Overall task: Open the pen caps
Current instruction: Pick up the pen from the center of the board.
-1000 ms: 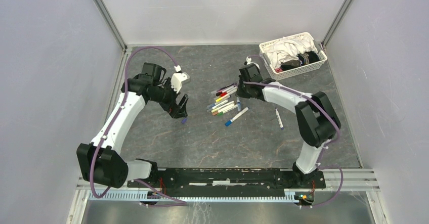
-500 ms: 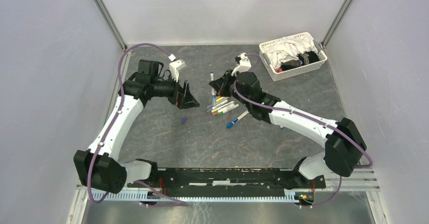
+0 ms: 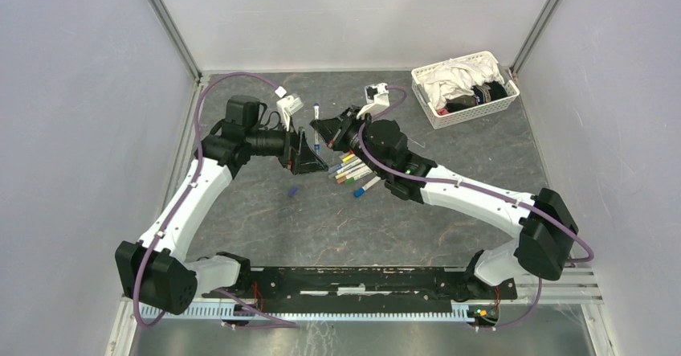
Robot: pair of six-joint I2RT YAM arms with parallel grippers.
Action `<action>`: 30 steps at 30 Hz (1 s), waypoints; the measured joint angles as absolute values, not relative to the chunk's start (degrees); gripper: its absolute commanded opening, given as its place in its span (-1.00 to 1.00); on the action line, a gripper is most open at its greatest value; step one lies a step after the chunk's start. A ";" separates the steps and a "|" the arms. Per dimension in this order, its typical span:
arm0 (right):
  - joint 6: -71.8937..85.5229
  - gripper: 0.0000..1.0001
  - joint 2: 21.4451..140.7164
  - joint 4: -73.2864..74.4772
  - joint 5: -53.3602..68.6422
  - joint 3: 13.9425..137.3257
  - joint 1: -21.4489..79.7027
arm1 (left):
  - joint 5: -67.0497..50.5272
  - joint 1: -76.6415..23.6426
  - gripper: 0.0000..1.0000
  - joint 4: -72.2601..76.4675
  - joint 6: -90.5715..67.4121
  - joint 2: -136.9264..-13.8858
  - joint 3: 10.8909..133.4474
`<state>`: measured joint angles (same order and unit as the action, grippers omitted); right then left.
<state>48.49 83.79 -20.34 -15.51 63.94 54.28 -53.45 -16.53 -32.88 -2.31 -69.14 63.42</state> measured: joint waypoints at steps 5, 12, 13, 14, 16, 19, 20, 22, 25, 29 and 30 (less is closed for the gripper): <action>49.82 -1.00 84.27 -21.32 -15.84 63.94 54.54 | -54.24 -16.64 0.19 -32.23 -2.35 -69.14 63.13; 50.52 -1.00 84.16 -23.05 -17.78 62.96 54.70 | -54.50 -16.88 -0.74 -31.48 -3.36 -68.73 63.11; 50.46 -1.00 84.05 -23.29 -18.04 62.87 54.76 | -54.33 -16.75 -0.77 -31.64 -3.46 -68.73 63.07; 50.28 -0.95 83.99 -23.38 -18.13 62.87 54.83 | -54.11 -16.40 -0.83 -31.75 -3.49 -68.73 63.02; 50.06 -0.61 83.96 -23.22 -18.13 62.85 54.85 | -53.63 -16.47 -0.91 -32.08 -3.40 -68.71 63.02; 49.10 -0.19 83.92 -22.55 -17.32 62.85 54.83 | -51.37 -16.60 -0.95 -33.61 -1.19 -68.71 63.02; 48.69 -0.09 83.81 -21.89 -16.40 62.85 54.50 | -50.24 -16.60 -0.95 -34.33 0.67 -68.71 63.02; 47.70 0.08 83.57 -20.27 -12.84 62.85 53.39 | -47.57 -16.60 -0.95 -36.05 5.17 -68.40 63.02; 46.24 0.26 83.37 -17.23 -3.20 62.96 48.71 | -42.44 -16.64 -0.95 -40.58 16.27 -66.39 62.72; 42.63 0.40 83.42 -9.10 10.50 66.02 41.41 | -35.31 -16.80 -0.96 -47.83 33.58 -61.69 60.99; 41.23 0.41 83.61 -6.13 13.02 68.01 40.21 | -33.54 -17.02 -0.95 -50.59 38.92 -60.20 60.20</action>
<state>41.23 83.61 -6.13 13.02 68.01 40.21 -33.54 -17.02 -50.59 38.92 -60.20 60.20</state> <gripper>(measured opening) 0.675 0.245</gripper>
